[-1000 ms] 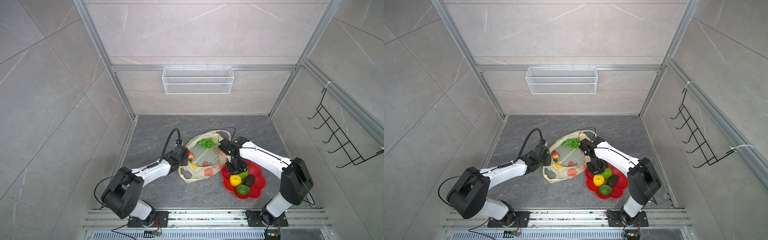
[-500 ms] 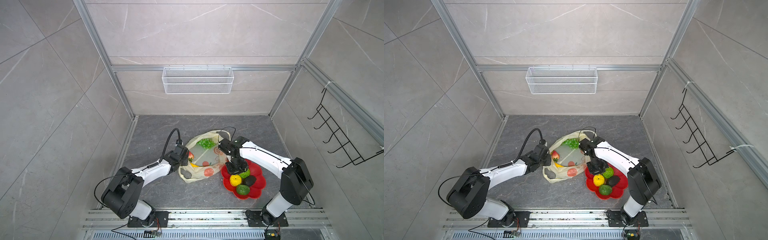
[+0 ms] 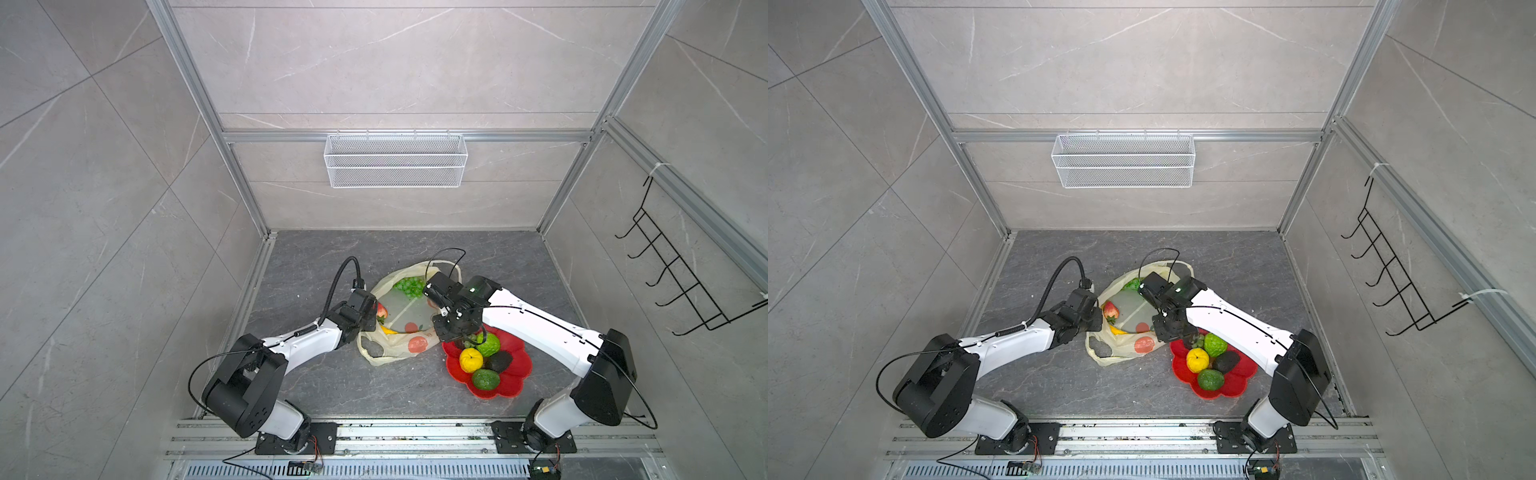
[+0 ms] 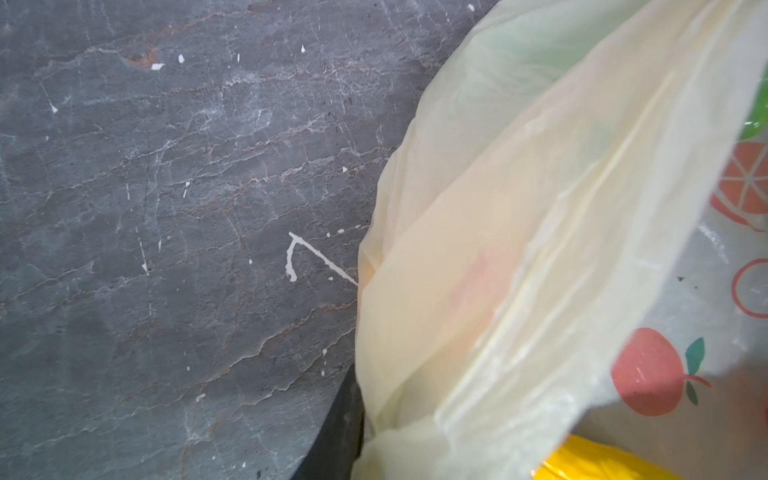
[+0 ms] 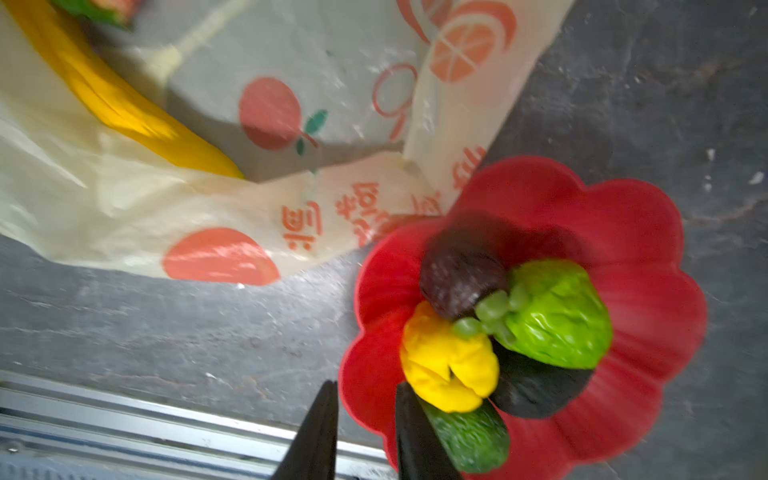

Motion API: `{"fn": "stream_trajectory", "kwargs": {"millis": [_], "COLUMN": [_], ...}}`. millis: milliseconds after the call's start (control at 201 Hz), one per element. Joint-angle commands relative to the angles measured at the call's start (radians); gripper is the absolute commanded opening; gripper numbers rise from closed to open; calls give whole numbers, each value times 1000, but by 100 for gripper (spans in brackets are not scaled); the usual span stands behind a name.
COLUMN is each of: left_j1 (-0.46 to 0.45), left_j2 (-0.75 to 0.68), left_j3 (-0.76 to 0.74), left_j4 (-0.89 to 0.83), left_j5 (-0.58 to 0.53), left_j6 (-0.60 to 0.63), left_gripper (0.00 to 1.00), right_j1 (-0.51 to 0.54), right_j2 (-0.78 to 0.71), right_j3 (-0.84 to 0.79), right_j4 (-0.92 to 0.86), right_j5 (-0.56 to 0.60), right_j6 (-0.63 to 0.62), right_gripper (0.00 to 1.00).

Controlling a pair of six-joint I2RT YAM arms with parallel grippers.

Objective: Take the fake fruits out of the plastic bag
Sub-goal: 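Move the open right gripper back into the bag toward the red pear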

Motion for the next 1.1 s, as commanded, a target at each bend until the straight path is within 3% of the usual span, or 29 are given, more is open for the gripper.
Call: {"fn": "stream_trajectory", "kwargs": {"millis": [0, 224, 329, 543, 757, 1091], "left_j1": [5, 6, 9, 20, 23, 23], "left_j2": [-31, 9, 57, 56, 104, 127], "left_j3": [-3, 12, 47, 33, 60, 67], "left_j4": [43, 43, -1, 6, -6, 6], "left_j5": [18, 63, 51, 46, 82, 119], "left_j6": [-17, -46, -53, -80, -83, -80], "left_gripper": [20, 20, 20, 20, 20, 20], "right_j1": [16, 21, 24, 28, 34, 34], "right_j2": [7, 60, 142, 285, 338, 427], "right_j3": [-27, -144, -140, -119, -144, -114], "right_j4": [215, 623, 731, 823, 942, 963], "right_j5": [-4, -61, -103, -108, -141, -164], "right_j6": [104, 233, 262, 278, 293, 293], "right_gripper": [28, 31, 31, 31, 34, 35]}}
